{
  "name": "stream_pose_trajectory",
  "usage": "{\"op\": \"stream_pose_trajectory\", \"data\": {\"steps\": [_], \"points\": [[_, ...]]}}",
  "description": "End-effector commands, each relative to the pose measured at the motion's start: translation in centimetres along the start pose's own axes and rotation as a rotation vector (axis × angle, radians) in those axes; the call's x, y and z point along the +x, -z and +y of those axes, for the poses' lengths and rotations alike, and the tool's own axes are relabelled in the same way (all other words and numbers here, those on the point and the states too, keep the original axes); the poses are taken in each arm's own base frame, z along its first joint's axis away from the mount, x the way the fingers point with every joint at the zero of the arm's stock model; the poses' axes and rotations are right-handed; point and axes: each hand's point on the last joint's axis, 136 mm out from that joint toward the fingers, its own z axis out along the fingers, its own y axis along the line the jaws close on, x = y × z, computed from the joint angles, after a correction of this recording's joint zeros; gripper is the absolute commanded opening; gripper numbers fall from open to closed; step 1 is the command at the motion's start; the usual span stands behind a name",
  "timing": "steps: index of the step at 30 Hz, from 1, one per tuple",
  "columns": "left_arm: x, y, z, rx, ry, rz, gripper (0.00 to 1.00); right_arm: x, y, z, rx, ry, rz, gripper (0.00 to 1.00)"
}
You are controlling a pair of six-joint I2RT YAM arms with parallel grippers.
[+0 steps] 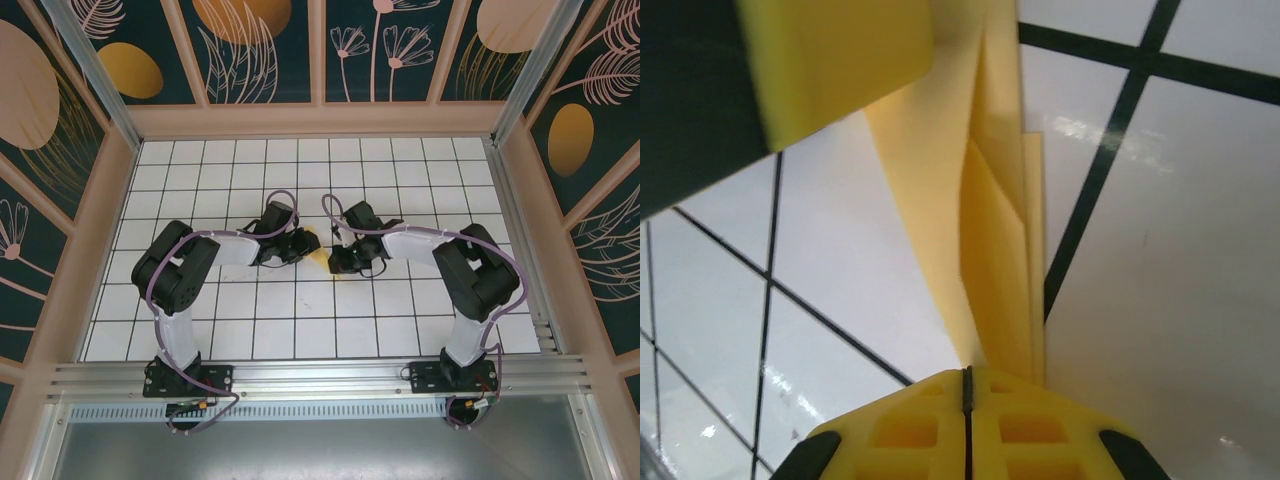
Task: Fold a paper plane with a square sheet of paper (pick it up from the middle)
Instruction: Fold the wing for the fifth time at the center of the table.
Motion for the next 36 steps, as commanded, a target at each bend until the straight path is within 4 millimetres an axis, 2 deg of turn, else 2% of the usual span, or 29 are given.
{"op": "stream_pose_trajectory", "data": {"steps": [1,7,12,19,23,30,36], "points": [[0.7,-1.5,7.3,-0.233,0.020,-0.014,0.27,1.5,0.4,0.5,-0.030,0.007,0.049,0.07],[0.7,-1.5,7.3,-0.233,0.021,-0.013,0.27,2.5,-0.6,-1.1,0.020,-0.021,0.077,0.07],[0.7,-1.5,7.4,-0.236,0.021,-0.014,0.27,2.9,-0.7,-2.6,0.092,-0.033,0.083,0.07],[0.7,-1.6,7.5,-0.237,0.023,-0.013,0.27,2.9,-0.8,-3.7,0.138,-0.045,0.079,0.06],[0.8,-1.6,7.5,-0.236,0.022,-0.012,0.27,2.3,-0.2,-2.9,0.123,-0.035,0.060,0.06],[0.8,-1.6,7.5,-0.236,0.022,-0.011,0.27,0.1,2.8,1.7,-0.005,0.042,-0.038,0.08],[0.8,-1.6,7.5,-0.233,0.023,-0.011,0.27,-0.9,1.5,2.6,-0.054,0.039,-0.023,0.08]]}}
